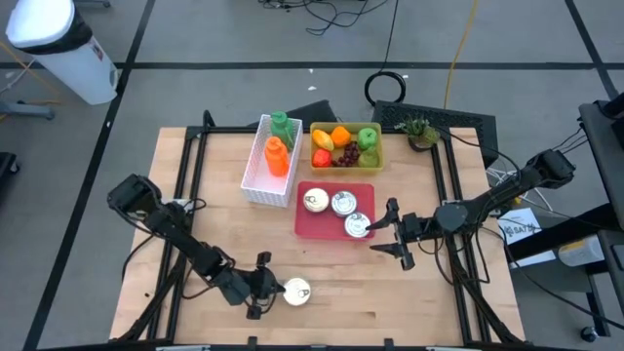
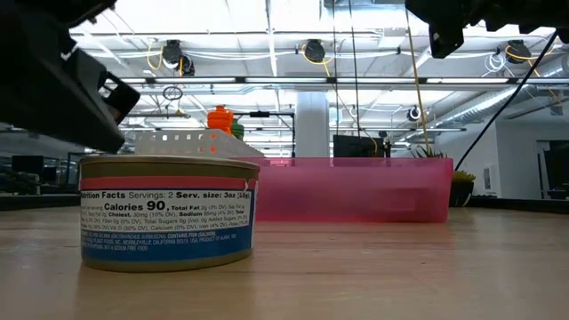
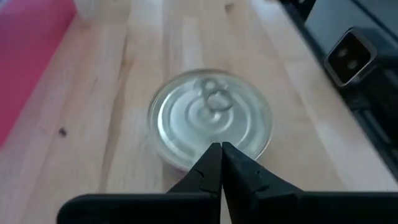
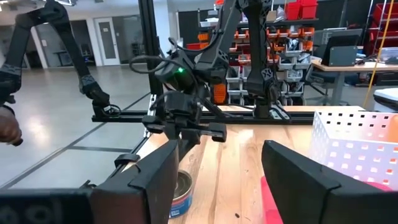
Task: Pick & Place Food Item
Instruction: Put the blue and pink tuna can into the red bin
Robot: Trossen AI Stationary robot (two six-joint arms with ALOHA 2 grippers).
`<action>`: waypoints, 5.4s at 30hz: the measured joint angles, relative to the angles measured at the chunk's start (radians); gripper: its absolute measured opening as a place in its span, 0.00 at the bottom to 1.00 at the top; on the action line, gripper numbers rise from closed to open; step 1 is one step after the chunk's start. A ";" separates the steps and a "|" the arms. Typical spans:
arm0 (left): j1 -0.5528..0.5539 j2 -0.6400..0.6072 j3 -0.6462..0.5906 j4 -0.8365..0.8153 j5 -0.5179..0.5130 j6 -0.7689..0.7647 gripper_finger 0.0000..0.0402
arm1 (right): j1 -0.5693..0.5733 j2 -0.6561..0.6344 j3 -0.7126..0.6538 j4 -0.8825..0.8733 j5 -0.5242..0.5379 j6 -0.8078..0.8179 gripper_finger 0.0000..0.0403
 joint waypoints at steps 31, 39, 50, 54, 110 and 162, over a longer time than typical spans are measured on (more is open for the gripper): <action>0.003 -0.007 0.000 -0.506 -0.079 -0.550 0.03 | 0.000 0.002 0.000 -0.005 0.000 0.000 0.53; -0.046 -0.087 -0.002 -0.670 -0.136 -1.036 0.11 | 0.000 0.002 0.000 -0.006 0.002 0.000 0.53; -0.121 0.039 0.001 -0.391 -0.176 -1.211 0.62 | 0.000 0.002 0.000 -0.008 0.002 0.000 0.53; -0.165 0.089 -0.001 -0.246 -0.310 -1.098 0.71 | 0.000 0.002 0.000 -0.009 0.000 0.000 0.53; 0.147 0.222 0.269 -0.390 -0.413 -0.363 0.70 | -0.002 0.002 0.000 -0.046 0.003 -0.003 0.53; 0.401 0.105 0.404 -0.350 0.280 0.372 0.89 | -0.003 0.002 0.000 -0.086 0.003 -0.027 0.53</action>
